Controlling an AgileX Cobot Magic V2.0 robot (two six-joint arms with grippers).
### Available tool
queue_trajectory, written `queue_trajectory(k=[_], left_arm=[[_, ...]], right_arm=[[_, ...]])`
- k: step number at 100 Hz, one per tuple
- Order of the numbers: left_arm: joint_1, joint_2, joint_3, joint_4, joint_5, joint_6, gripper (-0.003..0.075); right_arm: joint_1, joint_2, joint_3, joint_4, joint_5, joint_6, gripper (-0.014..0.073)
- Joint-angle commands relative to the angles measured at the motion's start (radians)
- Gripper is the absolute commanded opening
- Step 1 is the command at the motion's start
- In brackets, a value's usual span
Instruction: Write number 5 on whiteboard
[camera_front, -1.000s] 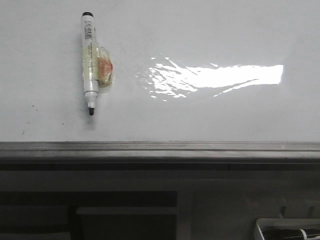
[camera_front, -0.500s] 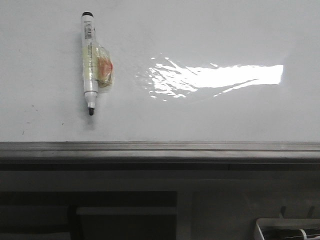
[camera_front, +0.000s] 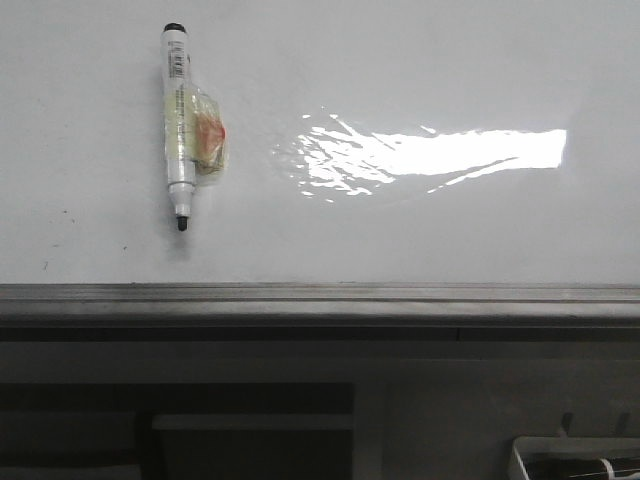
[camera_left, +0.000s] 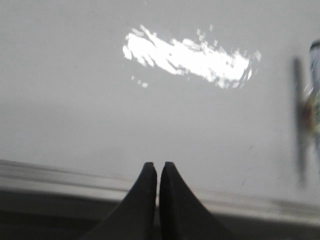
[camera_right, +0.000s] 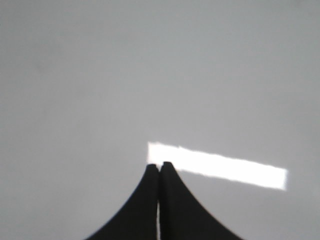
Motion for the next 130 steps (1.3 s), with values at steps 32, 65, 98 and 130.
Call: queue_trajectory(k=[32, 65, 98, 130], left_arm=[[-0.013, -0.013, -0.032, -0.254, -0.255, -0.001, -0.0021], [-0.013, 0.364, -0.375, -0.012, 0.065, 0.046, 0.0093], [-0.048, 0.711, -0.535, -0.304, 0.202, 0.366, 0.0414], [-0.343, 0.919, -0.551, -0.489, 0.016, 0.429, 0.0386]], right_arm=[[-0.002, -0.009, -0.071, 0.338, 0.156, 0.135, -0.0061], [-0.002, 0.201, -0.391, 0.34, 0.595, 0.075, -0.0021], [-0.002, 0.347, -0.534, 0.345, 0.735, -0.013, 0.0412], [-0.002, 0.349, -0.534, 0.355, 0.726, -0.013, 0.0407]])
